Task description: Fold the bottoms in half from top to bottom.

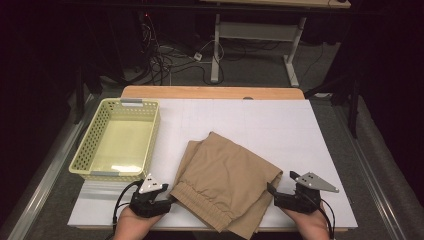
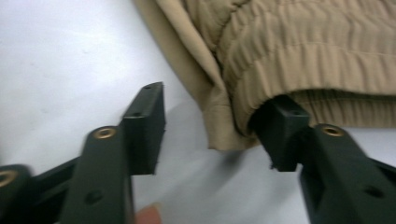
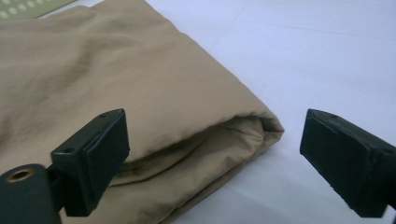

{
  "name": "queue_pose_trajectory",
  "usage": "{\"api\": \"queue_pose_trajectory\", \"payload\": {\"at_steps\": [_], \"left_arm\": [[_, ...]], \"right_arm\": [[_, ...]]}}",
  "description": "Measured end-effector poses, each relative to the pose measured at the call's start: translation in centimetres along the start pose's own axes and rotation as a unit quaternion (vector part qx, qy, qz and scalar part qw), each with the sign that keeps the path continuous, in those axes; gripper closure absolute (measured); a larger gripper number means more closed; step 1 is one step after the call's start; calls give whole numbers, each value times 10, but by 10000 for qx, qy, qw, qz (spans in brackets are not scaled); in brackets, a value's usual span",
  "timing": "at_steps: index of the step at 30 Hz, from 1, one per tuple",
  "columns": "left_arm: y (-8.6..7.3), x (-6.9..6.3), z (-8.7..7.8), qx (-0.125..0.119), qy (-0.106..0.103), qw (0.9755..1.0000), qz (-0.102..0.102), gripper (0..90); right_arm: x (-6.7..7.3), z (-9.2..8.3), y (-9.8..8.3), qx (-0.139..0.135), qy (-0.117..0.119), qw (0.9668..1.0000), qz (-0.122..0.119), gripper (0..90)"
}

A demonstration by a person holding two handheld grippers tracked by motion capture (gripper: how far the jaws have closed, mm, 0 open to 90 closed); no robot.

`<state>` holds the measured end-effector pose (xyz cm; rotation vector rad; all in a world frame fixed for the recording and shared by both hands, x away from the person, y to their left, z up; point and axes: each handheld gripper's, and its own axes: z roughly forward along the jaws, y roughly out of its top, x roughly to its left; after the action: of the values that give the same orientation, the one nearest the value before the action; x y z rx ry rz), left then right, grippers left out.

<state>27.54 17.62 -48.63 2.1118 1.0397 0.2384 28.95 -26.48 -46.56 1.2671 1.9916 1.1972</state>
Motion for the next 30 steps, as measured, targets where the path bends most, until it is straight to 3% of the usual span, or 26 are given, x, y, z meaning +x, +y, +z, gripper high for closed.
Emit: {"api": "queue_pose_trajectory", "payload": {"at_steps": [5, 8, 13, 15, 17, 21, 27, 30], "left_arm": [[0, 1, 1, 12, -284, 9996, -8, 640], [0, 2, 1, 19, -375, 9993, -6, 682], [1, 3, 2, 19, -453, 9990, -8, 720], [1, 3, 2, 15, -465, 9989, -10, 727], [1, 3, 2, 11, -439, 9990, 40, 736], [1, 1, 2, -10, -371, 9993, 111, 751], [0, -1, 2, -36, -321, 9994, 135, 753], [-1, -3, 2, -70, -251, 9995, 177, 755]], "right_arm": [[-12, 10, 15, -42, -97, 9996, 273, 184], [-15, 21, 24, 97, -71, 9995, 305, 245], [-11, 51, 21, 886, -62, 9955, 316, 255], [-6, 56, 18, 1080, -35, 9937, 304, 250], [0, 56, 17, 1134, -121, 9934, 79, 264], [4, 53, 15, 1094, -137, 9938, -104, 403], [4, 50, 12, 979, 295, 9945, -226, 692], [5, 50, 11, 975, 391, 9940, -309, 735]]}}
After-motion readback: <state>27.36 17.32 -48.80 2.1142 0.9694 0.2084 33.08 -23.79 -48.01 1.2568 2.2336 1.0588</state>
